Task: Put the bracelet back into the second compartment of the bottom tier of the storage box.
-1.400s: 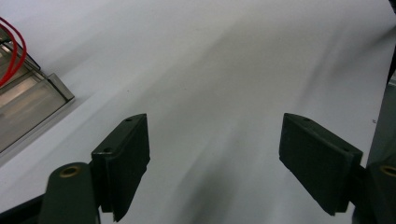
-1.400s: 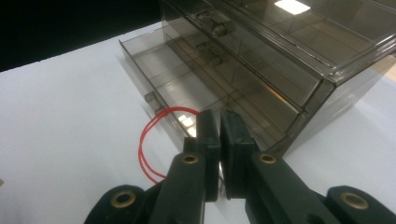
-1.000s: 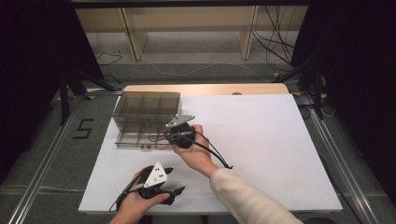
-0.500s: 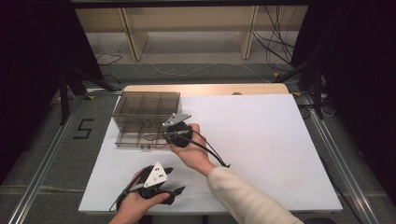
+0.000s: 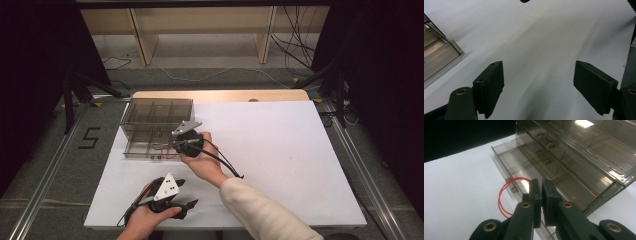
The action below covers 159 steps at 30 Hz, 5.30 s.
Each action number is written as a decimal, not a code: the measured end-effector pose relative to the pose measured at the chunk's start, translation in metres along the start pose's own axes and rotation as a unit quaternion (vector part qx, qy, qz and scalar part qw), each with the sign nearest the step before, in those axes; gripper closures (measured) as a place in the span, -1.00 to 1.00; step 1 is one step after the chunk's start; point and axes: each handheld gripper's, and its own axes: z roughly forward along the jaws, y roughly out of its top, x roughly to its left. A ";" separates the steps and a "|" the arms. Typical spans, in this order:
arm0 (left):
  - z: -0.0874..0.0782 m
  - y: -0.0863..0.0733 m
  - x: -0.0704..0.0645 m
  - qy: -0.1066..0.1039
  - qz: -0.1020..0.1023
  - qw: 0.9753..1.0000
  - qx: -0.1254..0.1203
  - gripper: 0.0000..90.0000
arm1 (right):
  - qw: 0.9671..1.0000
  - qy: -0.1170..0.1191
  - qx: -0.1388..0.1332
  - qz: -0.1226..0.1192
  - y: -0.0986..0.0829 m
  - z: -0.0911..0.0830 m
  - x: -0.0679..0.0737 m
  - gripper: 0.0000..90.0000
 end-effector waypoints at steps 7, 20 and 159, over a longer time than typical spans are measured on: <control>0.000 0.000 0.000 0.001 -0.001 1.000 -0.002 -0.46 | 1.000 0.001 0.004 -0.003 0.002 0.004 0.000 0.95; 0.000 0.000 0.000 -0.001 0.000 1.000 -0.002 -0.45 | 1.000 0.003 0.013 -0.007 0.005 0.012 0.001 0.95; 0.002 0.001 0.000 -0.007 0.003 1.000 -0.001 -0.45 | 0.995 0.008 0.096 0.007 0.016 0.060 -0.019 1.00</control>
